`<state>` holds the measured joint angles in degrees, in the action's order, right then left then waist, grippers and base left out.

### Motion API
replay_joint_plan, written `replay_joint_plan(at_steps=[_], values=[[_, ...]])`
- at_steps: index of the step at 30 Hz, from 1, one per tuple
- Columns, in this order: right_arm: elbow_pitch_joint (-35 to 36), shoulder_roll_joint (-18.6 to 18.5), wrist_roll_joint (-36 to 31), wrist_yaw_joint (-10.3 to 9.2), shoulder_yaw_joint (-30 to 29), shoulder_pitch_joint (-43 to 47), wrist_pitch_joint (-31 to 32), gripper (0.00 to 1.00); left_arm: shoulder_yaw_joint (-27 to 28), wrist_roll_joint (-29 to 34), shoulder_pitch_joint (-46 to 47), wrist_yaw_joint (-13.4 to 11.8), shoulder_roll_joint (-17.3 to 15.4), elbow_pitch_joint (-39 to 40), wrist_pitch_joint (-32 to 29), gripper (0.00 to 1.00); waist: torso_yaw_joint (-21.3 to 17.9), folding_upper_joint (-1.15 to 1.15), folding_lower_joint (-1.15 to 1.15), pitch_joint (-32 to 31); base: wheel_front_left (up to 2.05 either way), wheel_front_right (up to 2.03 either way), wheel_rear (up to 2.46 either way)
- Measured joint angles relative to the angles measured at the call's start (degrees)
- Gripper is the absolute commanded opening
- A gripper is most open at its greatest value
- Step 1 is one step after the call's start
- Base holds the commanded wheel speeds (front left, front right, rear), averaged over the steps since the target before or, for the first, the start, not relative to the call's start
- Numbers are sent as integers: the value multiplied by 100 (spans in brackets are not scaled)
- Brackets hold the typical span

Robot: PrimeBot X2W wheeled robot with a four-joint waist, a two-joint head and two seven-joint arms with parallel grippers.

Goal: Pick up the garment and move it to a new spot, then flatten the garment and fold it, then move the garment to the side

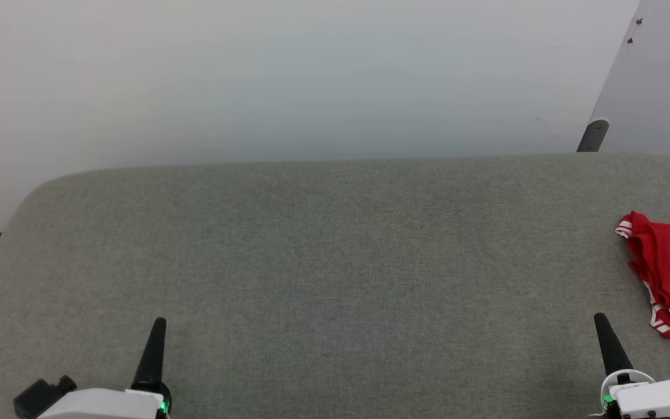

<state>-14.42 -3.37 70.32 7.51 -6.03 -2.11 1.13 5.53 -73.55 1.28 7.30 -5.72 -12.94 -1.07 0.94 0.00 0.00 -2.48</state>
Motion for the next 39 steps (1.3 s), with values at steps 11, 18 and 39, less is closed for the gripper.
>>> replay_joint_plan(at_steps=[11,18,39], values=[[8,8,546,-3,-13,-114,145,0,24,-493,126,1,71,-33,-144,0,-21,0,0,61,0,0,0],[10,13,888,-3,-21,-182,229,0,38,-787,203,1,122,-49,-237,0,-35,0,0,99,0,0,0],[22,31,1788,-3,-41,-322,446,0,77,-1529,385,1,232,-91,-447,0,-74,0,0,208,0,0,0]])
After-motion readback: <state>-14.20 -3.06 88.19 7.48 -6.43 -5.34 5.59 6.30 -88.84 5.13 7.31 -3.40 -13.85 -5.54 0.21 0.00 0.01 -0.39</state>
